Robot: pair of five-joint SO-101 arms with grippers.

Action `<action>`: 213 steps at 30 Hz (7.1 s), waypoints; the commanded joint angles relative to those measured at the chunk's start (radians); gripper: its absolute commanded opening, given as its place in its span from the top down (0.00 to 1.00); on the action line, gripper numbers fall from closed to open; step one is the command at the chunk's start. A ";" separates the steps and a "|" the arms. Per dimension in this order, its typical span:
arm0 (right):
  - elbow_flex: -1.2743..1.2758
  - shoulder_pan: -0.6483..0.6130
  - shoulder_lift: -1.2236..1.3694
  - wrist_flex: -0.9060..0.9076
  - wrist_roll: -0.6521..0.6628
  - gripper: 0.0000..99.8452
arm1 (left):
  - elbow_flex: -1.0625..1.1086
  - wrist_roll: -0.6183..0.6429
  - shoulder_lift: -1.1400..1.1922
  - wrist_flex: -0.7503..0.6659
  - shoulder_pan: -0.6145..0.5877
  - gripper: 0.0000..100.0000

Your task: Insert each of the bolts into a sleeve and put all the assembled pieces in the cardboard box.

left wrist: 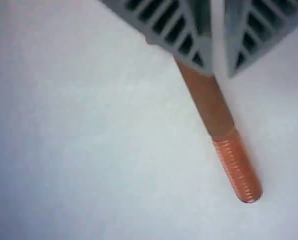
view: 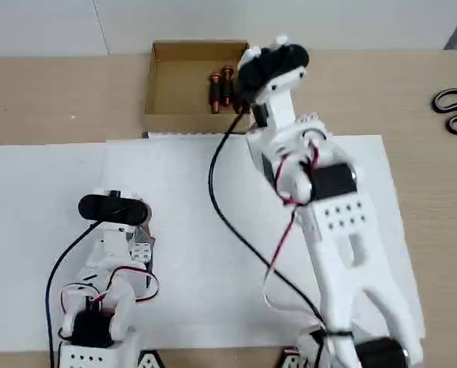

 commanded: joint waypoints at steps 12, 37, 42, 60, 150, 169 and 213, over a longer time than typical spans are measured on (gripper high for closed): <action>-0.448 0.045 0.499 -0.048 0.014 1.00 | -0.004 -0.002 -0.011 -0.002 -0.003 0.99; -0.643 -0.031 0.872 -0.321 -0.006 1.00 | -0.004 -0.002 -0.011 -0.002 -0.003 0.99; -0.644 -0.045 0.877 -0.357 -0.006 1.00 | -0.004 -0.002 -0.011 -0.002 -0.003 0.99; -0.815 -0.073 0.952 -0.412 0.044 1.00 | -0.004 -0.002 -0.011 -0.002 -0.003 0.99; -0.402 0.110 -0.051 0.765 -0.199 1.00 | -0.004 -0.002 -0.011 -0.002 -0.003 0.99; 0.565 -0.015 -1.305 0.610 -0.252 1.00 | -0.004 -0.002 -0.011 -0.002 -0.003 0.99; 1.297 0.004 -1.426 0.407 -0.327 1.00 | -0.004 -0.003 -0.011 -0.003 -0.002 0.99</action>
